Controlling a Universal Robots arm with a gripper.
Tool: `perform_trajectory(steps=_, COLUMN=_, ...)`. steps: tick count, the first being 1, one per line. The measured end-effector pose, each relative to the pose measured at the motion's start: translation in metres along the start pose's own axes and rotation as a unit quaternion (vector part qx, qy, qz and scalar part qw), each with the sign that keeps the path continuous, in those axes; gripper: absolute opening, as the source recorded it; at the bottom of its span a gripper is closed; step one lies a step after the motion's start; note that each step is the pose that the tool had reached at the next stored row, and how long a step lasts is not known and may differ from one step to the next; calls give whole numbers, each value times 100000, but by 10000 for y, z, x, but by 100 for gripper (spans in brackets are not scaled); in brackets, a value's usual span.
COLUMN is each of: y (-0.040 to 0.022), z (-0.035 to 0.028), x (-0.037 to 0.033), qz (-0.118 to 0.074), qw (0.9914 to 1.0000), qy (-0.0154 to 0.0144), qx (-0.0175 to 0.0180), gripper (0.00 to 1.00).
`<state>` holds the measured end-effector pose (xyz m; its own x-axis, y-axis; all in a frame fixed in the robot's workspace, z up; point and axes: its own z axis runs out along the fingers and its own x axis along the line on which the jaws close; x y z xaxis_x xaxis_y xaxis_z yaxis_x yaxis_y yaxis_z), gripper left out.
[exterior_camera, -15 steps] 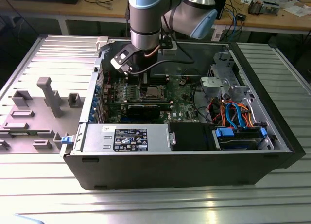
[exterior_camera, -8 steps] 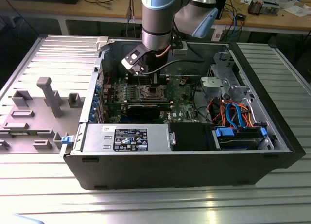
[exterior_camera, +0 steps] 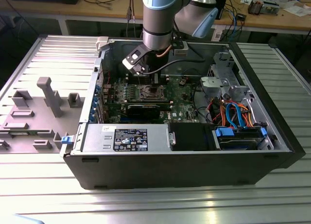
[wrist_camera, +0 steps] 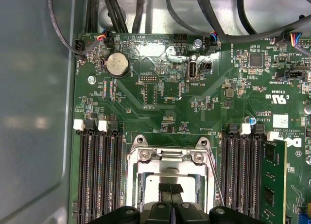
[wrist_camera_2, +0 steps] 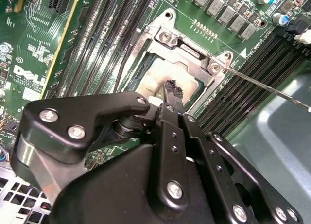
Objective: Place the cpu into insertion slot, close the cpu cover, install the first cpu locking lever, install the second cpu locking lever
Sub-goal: 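Install the first cpu locking lever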
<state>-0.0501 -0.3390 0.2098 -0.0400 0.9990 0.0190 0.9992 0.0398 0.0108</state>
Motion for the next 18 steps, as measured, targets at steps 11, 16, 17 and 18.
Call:
perform_trajectory(steps=11, y=4, z=-176, x=3, qz=3, qw=100000, qy=4, qx=-4, gripper=11)
perform_trajectory(steps=16, y=6, z=-298, x=6, qz=2, qw=100000, qy=4, qx=-5, gripper=11)
perform_trajectory(steps=17, y=6, z=-319, x=6, qz=1, qw=100000, qy=2, qx=-3, gripper=11)
perform_trajectory(steps=18, y=6, z=-334, x=6, qz=0, qw=100000, qy=-3, qx=2, gripper=11)
